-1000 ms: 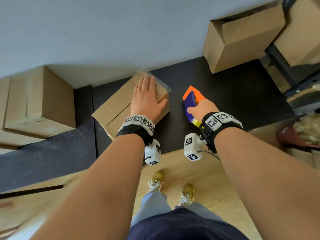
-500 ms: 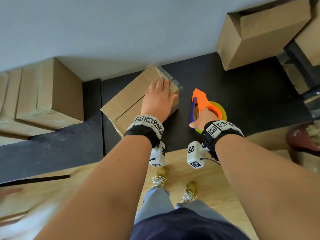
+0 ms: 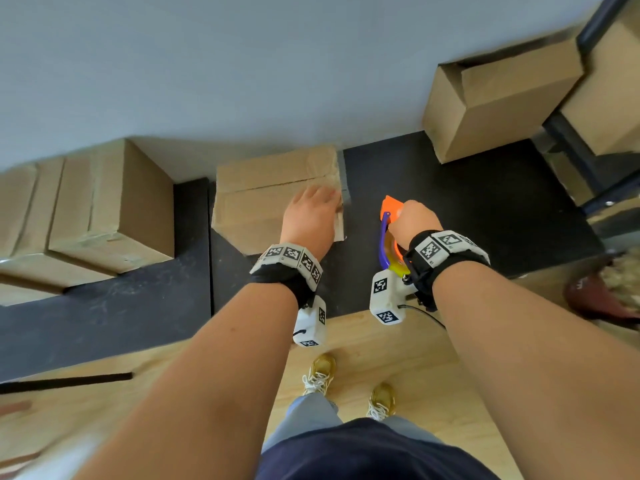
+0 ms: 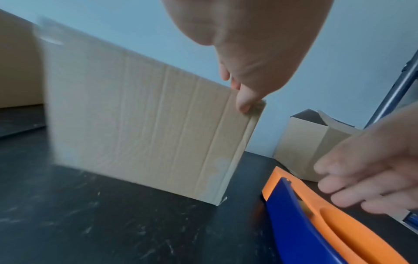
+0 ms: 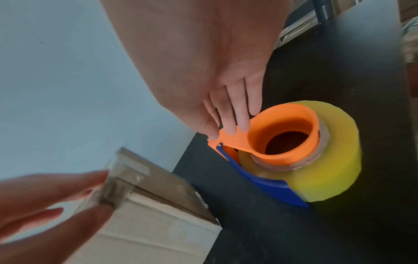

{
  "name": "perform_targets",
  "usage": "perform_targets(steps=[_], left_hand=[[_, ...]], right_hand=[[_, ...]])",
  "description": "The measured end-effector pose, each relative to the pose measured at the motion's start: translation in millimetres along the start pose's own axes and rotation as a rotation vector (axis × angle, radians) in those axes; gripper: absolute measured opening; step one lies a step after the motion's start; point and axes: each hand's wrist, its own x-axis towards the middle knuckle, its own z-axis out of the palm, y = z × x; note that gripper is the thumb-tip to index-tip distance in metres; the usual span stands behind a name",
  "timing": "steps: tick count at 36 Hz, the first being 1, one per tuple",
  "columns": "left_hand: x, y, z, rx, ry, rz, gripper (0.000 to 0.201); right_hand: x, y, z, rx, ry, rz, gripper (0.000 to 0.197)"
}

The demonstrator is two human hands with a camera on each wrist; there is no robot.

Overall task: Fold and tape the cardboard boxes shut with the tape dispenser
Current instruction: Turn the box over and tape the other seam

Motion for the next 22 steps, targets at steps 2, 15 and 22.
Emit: perform_targets(steps=[2, 15, 22], left_hand=[[-5, -6, 3, 0.021, 0.052, 0.046, 0.049], [-49, -11, -6, -0.037, 0.035, -0.122, 0.053], [-63, -16, 0, -0.107, 0.141, -0.148, 0.054]], right_hand=[[-2, -5, -3, 0.01, 0.035, -0.03, 0.024], [-11, -29, -10, 0.259, 0.173, -0.204, 0.044], [-13, -54, -10, 0.275, 0.159, -0.345, 0.042]])
